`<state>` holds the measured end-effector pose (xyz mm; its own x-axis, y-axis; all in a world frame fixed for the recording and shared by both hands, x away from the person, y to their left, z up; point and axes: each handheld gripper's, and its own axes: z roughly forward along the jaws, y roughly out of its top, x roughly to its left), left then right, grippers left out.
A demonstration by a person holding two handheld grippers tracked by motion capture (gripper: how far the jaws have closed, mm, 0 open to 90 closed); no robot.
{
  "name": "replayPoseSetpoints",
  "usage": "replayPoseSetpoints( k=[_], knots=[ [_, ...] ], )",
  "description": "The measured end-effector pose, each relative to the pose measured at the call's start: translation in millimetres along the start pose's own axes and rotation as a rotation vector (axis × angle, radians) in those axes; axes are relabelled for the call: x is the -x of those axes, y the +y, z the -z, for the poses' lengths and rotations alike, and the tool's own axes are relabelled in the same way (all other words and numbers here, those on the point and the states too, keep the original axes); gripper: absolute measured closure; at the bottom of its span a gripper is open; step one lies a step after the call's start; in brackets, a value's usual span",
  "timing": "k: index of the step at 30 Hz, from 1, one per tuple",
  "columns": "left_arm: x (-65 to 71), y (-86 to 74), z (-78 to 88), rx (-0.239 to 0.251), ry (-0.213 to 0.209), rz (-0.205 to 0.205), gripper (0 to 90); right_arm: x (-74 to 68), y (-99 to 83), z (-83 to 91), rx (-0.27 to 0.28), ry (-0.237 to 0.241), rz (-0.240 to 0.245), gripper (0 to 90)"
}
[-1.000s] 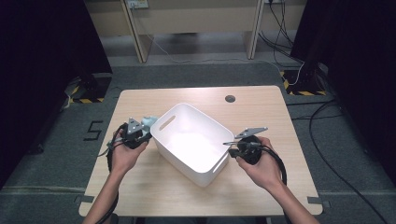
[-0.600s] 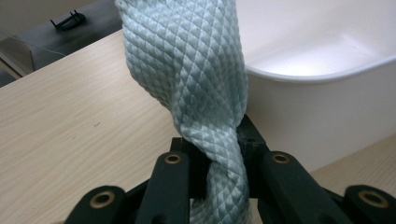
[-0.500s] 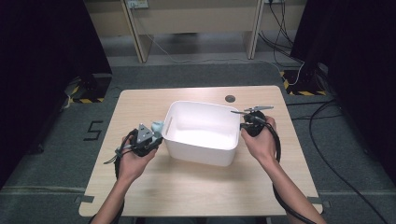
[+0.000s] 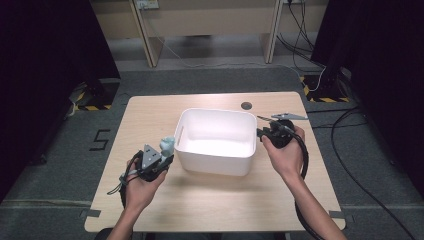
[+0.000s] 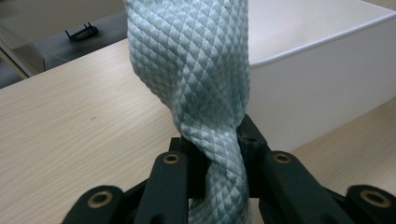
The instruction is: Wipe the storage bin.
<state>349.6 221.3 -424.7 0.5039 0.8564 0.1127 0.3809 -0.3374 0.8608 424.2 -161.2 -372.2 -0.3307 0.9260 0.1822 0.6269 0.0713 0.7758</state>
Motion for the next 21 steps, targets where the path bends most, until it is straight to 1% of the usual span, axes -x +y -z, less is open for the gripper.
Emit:
replayPoseSetpoints(
  k=[2,4,5,6,7,8,9,11,14,15,17,21],
  knots=[
    [3.3,-0.3,1.8,0.001,-0.001,-0.007,76.9,-1.3,0.1,0.3,0.001,0.005,0.000,68.2],
    [6.5,-0.9,2.4,0.002,-0.012,-0.014,76.9,-8.3,0.3,-0.2,-0.010,0.018,0.006,65.7],
    [7.9,-1.3,2.0,-0.002,-0.014,-0.020,76.9,-8.3,0.3,-0.2,-0.010,0.018,0.006,65.7],
    [9.4,-1.7,1.3,-0.006,-0.018,-0.023,76.8,-11.1,-0.6,-2.7,-0.015,-0.012,0.033,65.5],
    [10.5,-2.1,0.4,-0.011,-0.021,-0.030,76.8,-11.1,-0.6,-2.7,-0.015,-0.012,0.033,65.5],
    [12.0,-2.8,-0.8,-0.016,-0.031,-0.029,76.8,-11.9,-1.2,-3.9,-0.023,-0.024,0.045,66.0],
    [13.0,-3.2,-1.7,-0.017,-0.033,-0.026,76.8,-13.4,-2.3,-5.8,-0.040,-0.024,0.041,67.3],
    [14.7,-4.1,-3.8,-0.019,-0.039,-0.027,76.8,-14.1,-2.8,-6.1,-0.047,-0.027,0.044,68.4],
    [18.0,-5.5,-7.4,-0.029,-0.050,-0.027,76.8,-17.9,-5.8,-7.9,-0.071,-0.031,0.060,73.5],
    [19.2,-6.0,-8.7,-0.034,-0.055,-0.029,76.8,-19.0,-6.7,-9.0,-0.075,-0.037,0.069,73.3],
    [20.7,-6.9,-10.5,-0.043,-0.055,-0.031,76.7,-20.0,-6.0,-10.1,-0.073,-0.046,0.078,74.3],
    [22.4,-7.4,-13.4,-0.055,-0.063,-0.031,76.7,-18.3,-1.1,-16.5,-0.062,-0.046,0.090,75.9]
  ],
)
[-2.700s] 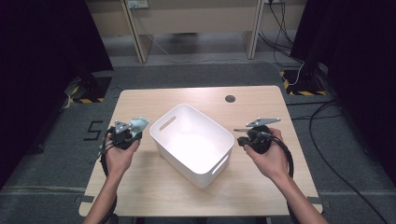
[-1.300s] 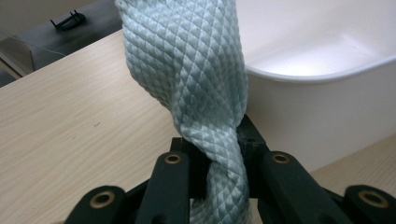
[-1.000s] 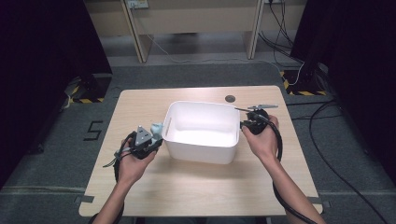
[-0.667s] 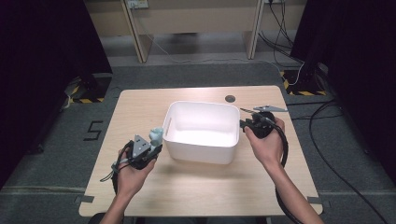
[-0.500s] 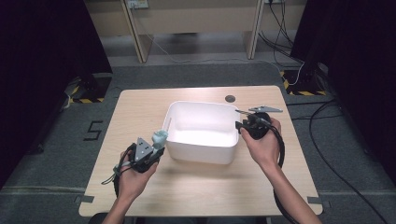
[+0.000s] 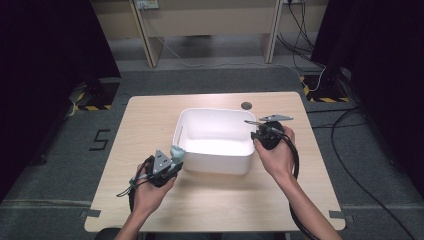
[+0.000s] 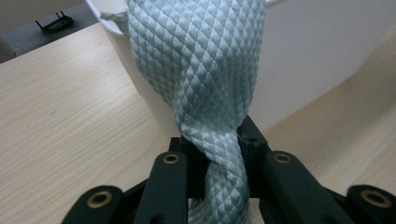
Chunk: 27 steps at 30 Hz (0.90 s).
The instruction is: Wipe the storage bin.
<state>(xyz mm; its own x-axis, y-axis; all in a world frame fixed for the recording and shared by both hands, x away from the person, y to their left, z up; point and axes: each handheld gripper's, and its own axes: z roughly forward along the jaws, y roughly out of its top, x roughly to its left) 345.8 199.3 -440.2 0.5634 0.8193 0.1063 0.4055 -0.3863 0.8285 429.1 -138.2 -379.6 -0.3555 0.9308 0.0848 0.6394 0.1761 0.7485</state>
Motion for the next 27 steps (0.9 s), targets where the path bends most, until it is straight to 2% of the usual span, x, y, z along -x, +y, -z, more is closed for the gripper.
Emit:
replayPoseSetpoints(
  k=[6,9,11,13,17,23,27],
  knots=[
    [2.8,-0.4,-4.5,-0.019,-0.024,-0.004,76.6,3.4,8.3,-14.1,0.027,0.023,0.037,76.1],
    [3.6,-0.5,-6.1,-0.016,-0.016,0.009,76.6,3.9,7.2,-12.8,0.017,0.029,0.038,71.5],
    [4.8,-0.3,-7.1,-0.013,-0.011,0.019,76.6,2.7,4.0,-9.6,0.013,0.016,0.030,70.1],
    [5.4,-0.1,-7.8,-0.014,-0.006,0.021,76.6,-1.2,0.8,-5.1,0.002,0.014,0.019,71.5],
    [6.7,-0.2,-10.0,-0.010,-0.003,0.031,76.6,-10.2,-4.3,-2.1,-0.018,-0.003,0.044,73.5],
    [4.9,-2.4,-12.8,-0.028,-0.004,0.038,76.7,-9.5,-3.7,-6.4,-0.015,0.005,0.044,73.4],
    [5.1,-5.6,-15.9,-0.031,-0.005,0.061,76.7,-9.0,-2.8,-8.5,-0.009,0.013,0.046,73.6]
  ],
)
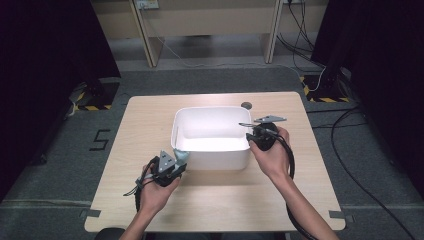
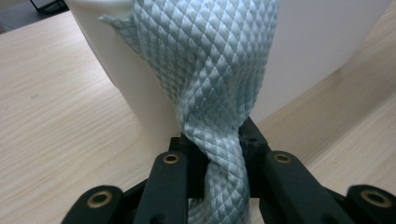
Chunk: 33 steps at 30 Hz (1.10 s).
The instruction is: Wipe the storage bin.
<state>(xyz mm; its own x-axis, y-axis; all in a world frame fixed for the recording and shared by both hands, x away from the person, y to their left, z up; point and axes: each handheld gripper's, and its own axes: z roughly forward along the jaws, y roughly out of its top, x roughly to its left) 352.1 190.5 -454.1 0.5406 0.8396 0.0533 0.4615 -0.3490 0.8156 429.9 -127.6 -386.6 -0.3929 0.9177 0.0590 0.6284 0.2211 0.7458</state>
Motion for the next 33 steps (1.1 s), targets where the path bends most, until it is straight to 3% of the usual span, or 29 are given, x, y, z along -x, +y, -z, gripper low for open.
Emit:
replayPoseSetpoints(
  k=[33],
  knots=[
    [0.6,-10.8,-18.7,-0.040,0.000,0.050,77.0,-2.1,-0.1,-1.7,0.013,0.001,0.016,73.5]
  ],
)
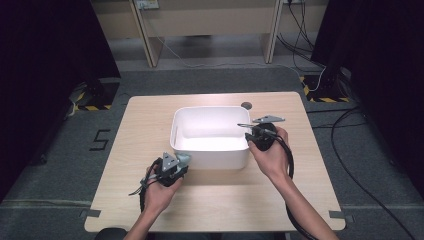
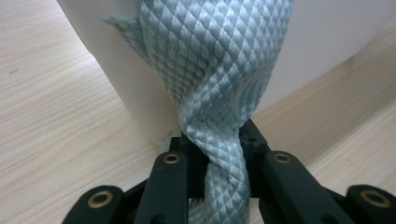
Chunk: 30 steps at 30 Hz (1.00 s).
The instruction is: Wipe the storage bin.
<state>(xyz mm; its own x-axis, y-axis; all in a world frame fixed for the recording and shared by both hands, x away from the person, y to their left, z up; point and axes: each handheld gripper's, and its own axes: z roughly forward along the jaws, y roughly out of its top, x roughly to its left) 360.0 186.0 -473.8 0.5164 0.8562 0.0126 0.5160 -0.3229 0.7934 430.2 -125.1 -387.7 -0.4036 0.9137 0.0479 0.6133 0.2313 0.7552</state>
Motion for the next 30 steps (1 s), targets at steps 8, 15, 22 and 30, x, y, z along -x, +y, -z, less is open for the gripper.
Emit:
replayPoseSetpoints(
  k=[8,15,22,30],
  knots=[
    [0.7,-4.4,-5.7,-0.013,0.003,0.001,77.0,-0.3,0.1,-0.1,0.000,-0.001,0.001,73.5],
    [1.3,-7.6,-11.1,-0.022,0.007,0.013,77.1,-0.5,0.2,-0.5,0.001,0.000,0.000,73.4],
    [1.6,-11.5,-16.5,-0.038,0.008,0.018,77.1,-0.7,0.2,-0.7,0.003,0.000,0.002,73.3],
    [2.1,-13.7,-21.6,-0.062,0.009,0.022,77.2,-0.7,0.2,-0.9,0.003,0.001,0.001,73.2]
  ],
)
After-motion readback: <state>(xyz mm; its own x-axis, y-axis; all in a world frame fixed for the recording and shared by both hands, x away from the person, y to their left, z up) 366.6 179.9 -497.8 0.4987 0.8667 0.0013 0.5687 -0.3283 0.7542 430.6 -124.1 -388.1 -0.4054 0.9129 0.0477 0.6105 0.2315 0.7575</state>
